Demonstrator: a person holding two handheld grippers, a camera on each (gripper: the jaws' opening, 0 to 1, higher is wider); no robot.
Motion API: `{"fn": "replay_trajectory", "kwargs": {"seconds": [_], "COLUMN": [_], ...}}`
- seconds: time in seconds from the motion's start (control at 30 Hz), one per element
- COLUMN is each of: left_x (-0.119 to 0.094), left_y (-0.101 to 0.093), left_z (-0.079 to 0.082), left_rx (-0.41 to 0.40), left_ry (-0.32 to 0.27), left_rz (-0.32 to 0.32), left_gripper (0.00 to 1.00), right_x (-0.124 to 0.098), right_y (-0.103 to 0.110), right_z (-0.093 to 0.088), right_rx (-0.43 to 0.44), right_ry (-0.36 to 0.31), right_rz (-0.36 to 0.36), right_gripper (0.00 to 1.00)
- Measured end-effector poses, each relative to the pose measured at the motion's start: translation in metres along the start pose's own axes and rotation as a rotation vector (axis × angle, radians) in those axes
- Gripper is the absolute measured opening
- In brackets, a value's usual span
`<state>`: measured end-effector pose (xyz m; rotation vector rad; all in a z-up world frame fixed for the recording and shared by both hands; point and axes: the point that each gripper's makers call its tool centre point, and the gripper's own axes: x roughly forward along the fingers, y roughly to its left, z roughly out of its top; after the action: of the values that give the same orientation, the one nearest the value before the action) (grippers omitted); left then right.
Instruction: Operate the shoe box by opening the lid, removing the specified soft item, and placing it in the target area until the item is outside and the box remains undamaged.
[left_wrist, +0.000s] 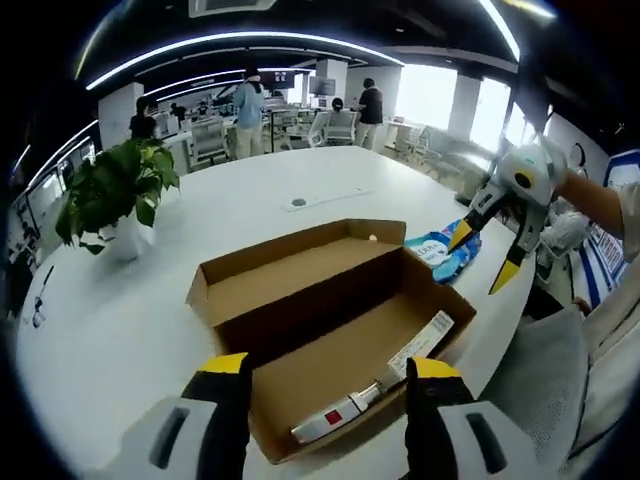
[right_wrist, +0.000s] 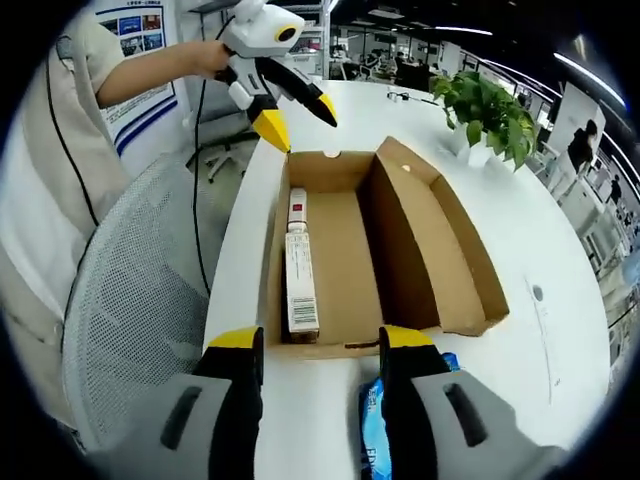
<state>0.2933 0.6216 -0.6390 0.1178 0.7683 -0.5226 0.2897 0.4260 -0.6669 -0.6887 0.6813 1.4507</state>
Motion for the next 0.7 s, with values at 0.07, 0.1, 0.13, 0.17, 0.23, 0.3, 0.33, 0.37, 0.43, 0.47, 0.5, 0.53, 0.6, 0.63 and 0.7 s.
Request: {"fn": "replay_trajectory", "kwargs": {"seconds": [0.07,0.1,0.13,0.17,0.23,0.3,0.33,0.37,0.43,0.47,0.5,0.53,0.6,0.63,0.7], "left_x": [-0.001,-0.002,-0.002,-0.003,-0.004,-0.004,-0.004,-0.004,-0.004,-0.004,-0.003,-0.003,-0.002,-0.002,-0.001], "left_y": [0.006,0.008,0.011,0.013,0.018,0.023,0.025,0.028,0.032,0.033,0.035,0.036,0.039,0.041,0.043], "left_z": [-0.01,-0.013,-0.019,-0.023,-0.03,-0.035,-0.038,-0.042,-0.049,-0.05,-0.053,-0.055,-0.06,-0.063,-0.065], "left_rx": [-0.022,-0.03,-0.04,-0.048,-0.071,-0.099,-0.105,-0.114,-0.123,-0.127,-0.143,-0.156,-0.18,-0.198,-0.237], "left_ry": [0.01,0.014,0.024,0.028,0.034,0.033,0.039,0.045,0.058,0.059,0.06,0.061,0.067,0.071,0.063], "left_rz": [0.02,0.026,0.039,0.048,0.064,0.084,0.091,0.102,0.119,0.121,0.127,0.13,0.14,0.149,0.15], "left_gripper": [0.6,0.6,0.59,0.57,0.53,0.51,0.5,0.49,0.45,0.43,0.42,0.41,0.38,0.35,0.31], "right_x": [0.006,0.008,0.011,0.013,0.019,0.024,0.026,0.029,0.034,0.036,0.039,0.04,0.044,0.046,0.049], "right_y": [0.001,0.001,0.002,0.002,0.003,0.005,0.005,0.006,0.006,0.006,0.006,0.006,0.007,0.007,0.007], "right_z": [0.001,0.001,0.001,0.001,0.001,0.002,0.002,0.002,0.002,0.002,0.001,0.001,0.0,0.0,-0.001], "right_rx": [-0.004,-0.005,-0.01,-0.013,-0.019,-0.022,-0.024,-0.025,-0.029,-0.03,-0.031,-0.031,-0.033,-0.031,-0.023], "right_ry": [0.002,0.005,0.011,0.014,0.021,0.025,0.026,0.029,0.036,0.039,0.043,0.045,0.052,0.056,0.059], "right_rz": [0.005,0.008,0.011,0.014,0.021,0.028,0.032,0.036,0.041,0.044,0.048,0.05,0.057,0.061,0.077], "right_gripper": [0.43,0.43,0.43,0.42,0.42,0.42,0.42,0.42,0.42,0.42,0.42,0.42,0.42,0.42,0.42]}}
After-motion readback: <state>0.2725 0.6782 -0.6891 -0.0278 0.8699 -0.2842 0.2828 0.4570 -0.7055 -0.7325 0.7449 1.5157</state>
